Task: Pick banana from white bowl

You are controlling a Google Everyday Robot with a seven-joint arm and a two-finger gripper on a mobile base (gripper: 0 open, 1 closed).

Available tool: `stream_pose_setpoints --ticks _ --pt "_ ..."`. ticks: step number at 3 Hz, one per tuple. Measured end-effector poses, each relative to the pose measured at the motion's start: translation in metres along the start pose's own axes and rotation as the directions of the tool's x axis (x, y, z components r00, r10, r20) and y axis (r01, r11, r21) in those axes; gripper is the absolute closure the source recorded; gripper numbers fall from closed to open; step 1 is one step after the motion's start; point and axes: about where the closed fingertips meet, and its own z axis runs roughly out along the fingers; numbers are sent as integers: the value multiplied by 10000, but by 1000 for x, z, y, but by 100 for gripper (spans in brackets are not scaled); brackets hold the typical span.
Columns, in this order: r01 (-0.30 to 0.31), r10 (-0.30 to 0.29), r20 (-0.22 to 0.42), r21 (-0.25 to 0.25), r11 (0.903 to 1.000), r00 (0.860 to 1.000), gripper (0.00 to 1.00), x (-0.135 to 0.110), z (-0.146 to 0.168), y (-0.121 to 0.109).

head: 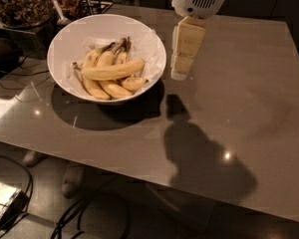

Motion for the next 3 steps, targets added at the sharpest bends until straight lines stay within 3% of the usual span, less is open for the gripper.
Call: stream_pose_setpoints --ticks 1,2,3 --pt "692 -691 146 -71 9976 9975 0 -35 13 -14" --pt "1332 -1323 280 -328 9906 9908 9 -73 36 -31" --pt "1540 -1524 297 -657 9859 9879 17 -88 57 -38"
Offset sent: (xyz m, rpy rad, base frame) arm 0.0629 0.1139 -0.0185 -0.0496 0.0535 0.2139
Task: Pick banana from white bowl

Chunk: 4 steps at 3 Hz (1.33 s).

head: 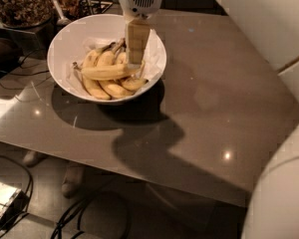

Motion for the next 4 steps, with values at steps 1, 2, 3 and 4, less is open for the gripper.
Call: stream_pose_setpoints --ticks 1,2,3,4 --pt "145 -148 -67 -331 9993 9999 28 -7 22 -9" --pt "296 -307 -158 -666 9973 9994 37 -11 43 -13" --pt "462 -488 -245 -969 9942 9985 40 -15 61 -12" --pt "586 -633 -324 -1310 9896 9975 40 -18 77 -6"
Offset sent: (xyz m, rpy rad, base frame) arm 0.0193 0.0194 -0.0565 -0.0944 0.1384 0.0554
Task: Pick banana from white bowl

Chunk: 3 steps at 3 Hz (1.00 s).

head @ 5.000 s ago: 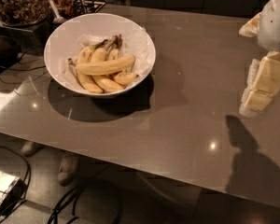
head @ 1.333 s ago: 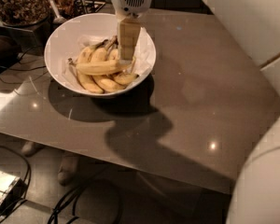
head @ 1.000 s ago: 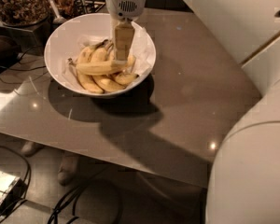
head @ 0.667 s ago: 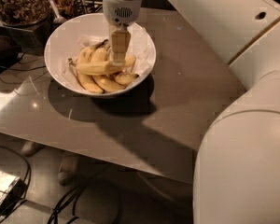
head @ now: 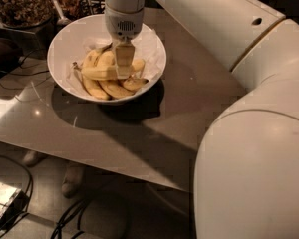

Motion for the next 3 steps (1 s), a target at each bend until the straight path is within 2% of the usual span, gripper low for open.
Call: stream_pose_setpoints --ticks 2,3 --pt "115 -127 -227 -515 9986 9997 38 0 26 3" --pt "198 -211 -290 -419 9989 9994 56 3 28 7"
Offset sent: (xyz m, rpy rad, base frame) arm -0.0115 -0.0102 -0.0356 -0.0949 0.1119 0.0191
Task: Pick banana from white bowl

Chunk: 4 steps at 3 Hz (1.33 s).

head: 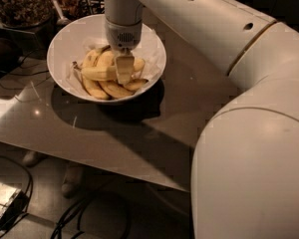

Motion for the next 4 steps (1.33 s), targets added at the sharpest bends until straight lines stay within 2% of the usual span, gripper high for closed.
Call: stream_pose_setpoints --ticks 1,2,4 --pt "2 -2 -2 3 10000 10000 81 0 0 0" --pt "3 -3 -2 4 10000 10000 100 0 0 0" --pt "391 -406 292 498 9980 9987 100 -12 -28 5"
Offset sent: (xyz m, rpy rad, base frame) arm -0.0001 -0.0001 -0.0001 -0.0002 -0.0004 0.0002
